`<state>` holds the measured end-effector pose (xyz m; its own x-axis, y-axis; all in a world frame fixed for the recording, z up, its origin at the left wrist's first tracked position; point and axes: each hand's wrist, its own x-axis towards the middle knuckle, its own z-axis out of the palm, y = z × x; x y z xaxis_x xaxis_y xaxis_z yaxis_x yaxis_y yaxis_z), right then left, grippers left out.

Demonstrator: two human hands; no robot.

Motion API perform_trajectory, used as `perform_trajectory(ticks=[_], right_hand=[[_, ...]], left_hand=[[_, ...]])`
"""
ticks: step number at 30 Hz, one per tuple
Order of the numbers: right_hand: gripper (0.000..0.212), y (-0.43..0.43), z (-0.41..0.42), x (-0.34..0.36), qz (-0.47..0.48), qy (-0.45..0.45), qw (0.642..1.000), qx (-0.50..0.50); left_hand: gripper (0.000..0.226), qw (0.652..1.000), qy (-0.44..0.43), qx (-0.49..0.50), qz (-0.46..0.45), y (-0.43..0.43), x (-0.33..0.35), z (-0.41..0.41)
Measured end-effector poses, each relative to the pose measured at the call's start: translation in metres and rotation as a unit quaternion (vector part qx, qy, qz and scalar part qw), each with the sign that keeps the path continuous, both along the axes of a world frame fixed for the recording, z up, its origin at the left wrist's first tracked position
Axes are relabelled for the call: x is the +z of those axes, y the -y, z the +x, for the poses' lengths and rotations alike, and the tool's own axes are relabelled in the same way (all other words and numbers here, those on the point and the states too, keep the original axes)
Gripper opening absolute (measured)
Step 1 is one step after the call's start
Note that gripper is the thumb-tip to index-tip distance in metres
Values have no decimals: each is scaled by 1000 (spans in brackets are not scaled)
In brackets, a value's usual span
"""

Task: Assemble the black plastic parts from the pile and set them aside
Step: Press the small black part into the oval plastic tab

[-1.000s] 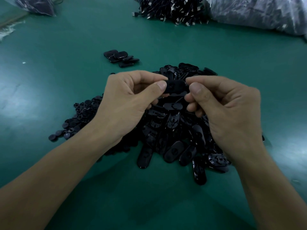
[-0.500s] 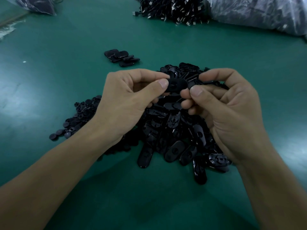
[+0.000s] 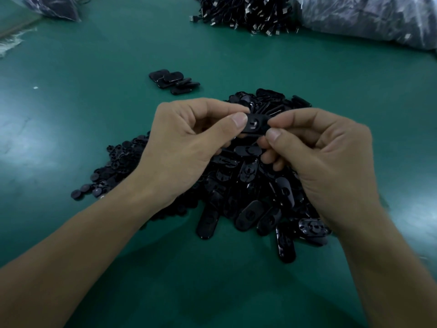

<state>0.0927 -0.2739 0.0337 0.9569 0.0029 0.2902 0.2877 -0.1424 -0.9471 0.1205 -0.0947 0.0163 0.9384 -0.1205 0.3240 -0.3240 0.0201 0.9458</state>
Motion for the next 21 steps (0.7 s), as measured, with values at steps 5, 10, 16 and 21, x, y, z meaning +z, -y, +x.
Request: perform_trajectory(ticks=[5,10,16,21], right_hand=[[16,-4,-2,1,-73,34,996,-34],[17,-5,-1,-1,-82,41,995,-32],[16,-5,0,-2,-83,31,996,-29],[17,-5,1,-3,-71,14,997,-19]], left_hand=[[10,999,18,10,43,2,0,-1],[10,998,21,14,56,1,2,-1],[9,998,19,-3,66,3,1,-2],[9,997,5,-17,72,2,1,-2]])
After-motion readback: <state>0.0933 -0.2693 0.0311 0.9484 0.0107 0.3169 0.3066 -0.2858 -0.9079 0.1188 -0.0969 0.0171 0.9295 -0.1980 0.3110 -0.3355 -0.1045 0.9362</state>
